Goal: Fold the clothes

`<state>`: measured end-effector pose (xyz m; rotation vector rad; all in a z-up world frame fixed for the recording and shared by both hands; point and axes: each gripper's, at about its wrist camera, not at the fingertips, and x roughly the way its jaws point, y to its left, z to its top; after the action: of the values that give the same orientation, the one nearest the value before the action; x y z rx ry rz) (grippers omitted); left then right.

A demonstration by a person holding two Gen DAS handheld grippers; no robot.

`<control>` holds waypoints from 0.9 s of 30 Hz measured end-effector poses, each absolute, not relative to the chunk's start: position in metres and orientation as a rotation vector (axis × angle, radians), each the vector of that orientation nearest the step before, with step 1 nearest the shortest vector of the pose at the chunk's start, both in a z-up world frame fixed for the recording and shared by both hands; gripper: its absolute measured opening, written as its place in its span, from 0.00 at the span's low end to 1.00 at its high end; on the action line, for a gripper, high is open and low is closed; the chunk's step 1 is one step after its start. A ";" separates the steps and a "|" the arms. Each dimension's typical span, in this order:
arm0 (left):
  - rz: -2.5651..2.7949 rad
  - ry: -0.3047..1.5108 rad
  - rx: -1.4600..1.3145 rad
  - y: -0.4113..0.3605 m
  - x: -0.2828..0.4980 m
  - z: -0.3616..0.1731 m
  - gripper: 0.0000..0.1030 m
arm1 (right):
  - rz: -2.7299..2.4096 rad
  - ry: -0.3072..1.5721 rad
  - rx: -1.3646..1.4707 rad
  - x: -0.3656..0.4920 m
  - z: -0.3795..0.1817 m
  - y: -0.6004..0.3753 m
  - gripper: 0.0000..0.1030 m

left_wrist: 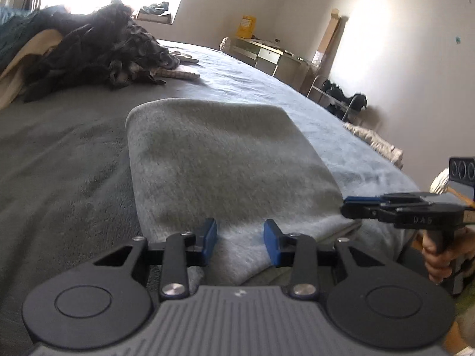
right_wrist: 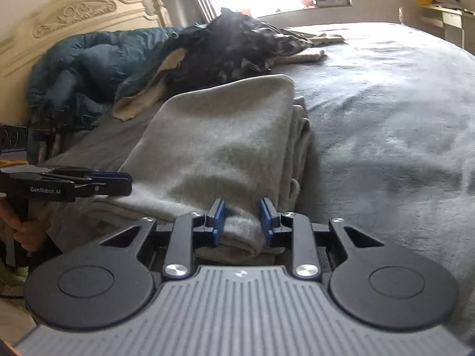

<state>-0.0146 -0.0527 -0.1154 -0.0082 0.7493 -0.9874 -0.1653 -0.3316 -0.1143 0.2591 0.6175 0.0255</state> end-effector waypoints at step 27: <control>-0.984 0.603 0.099 -0.069 -0.055 -0.129 0.53 | 0.012 0.635 -0.001 -0.069 -0.111 -0.346 0.17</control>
<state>-0.0549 -0.0691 -0.1291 0.0990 0.6032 -0.9838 -0.0691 -0.3456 -0.1111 -0.0007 0.6347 0.0118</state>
